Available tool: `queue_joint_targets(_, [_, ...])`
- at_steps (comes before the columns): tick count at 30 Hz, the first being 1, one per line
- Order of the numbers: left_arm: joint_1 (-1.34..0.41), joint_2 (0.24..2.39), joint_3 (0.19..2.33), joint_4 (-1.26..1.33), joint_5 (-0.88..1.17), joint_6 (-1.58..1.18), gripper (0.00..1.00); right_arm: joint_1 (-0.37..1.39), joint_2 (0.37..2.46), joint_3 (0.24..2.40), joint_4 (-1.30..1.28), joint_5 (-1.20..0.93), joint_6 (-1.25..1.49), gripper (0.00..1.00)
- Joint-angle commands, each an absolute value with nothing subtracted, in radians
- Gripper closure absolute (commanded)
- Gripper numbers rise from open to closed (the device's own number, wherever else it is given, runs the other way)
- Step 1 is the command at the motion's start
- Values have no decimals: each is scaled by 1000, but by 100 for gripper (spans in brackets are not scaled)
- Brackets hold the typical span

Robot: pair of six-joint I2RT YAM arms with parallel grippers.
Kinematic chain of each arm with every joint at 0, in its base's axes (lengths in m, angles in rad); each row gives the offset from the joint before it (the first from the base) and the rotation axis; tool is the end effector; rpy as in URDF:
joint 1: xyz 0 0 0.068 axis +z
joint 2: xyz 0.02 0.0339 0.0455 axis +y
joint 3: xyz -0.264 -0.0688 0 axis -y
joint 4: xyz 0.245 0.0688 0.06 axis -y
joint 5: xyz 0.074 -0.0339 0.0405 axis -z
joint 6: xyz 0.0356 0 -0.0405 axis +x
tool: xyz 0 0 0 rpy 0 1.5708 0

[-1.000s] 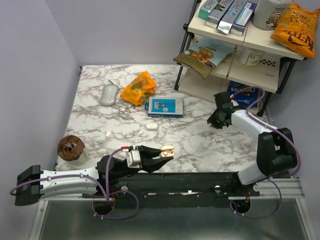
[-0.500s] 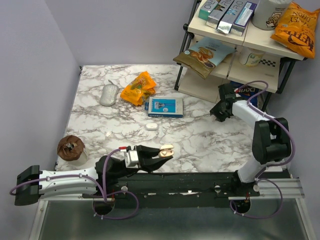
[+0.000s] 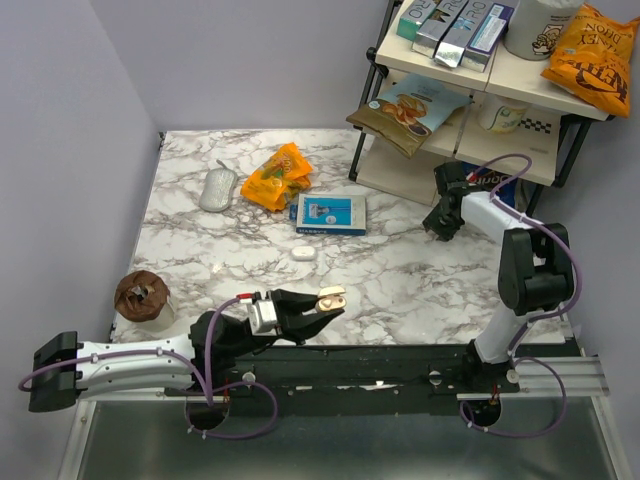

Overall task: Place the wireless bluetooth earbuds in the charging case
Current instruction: Move the earbud to the center of the board.

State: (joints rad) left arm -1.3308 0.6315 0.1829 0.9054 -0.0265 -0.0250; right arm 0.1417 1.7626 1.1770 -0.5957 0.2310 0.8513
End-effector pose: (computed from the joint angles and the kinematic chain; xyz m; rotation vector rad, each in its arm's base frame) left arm 0.0371 -0.1475 0.2655 0.7049 0.9635 -1.1896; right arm 0.3466 0.0412 0.1867 0.9927 2.5023 -0.0217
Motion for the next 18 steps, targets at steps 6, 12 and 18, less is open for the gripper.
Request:
queue_joint_targets(6, [-1338,684,193,954,-37,-6,100,130,1810,1170,-624,239,818,55])
queue_joint_targets(12, [-1336,680,193,953,-41,-6,100,127,1830,1189,-630,247,816,55])
queue_joint_targets(18, [-1336,681,192,954,-43,-5,100,124,1848,1213,-646,247,808,57])
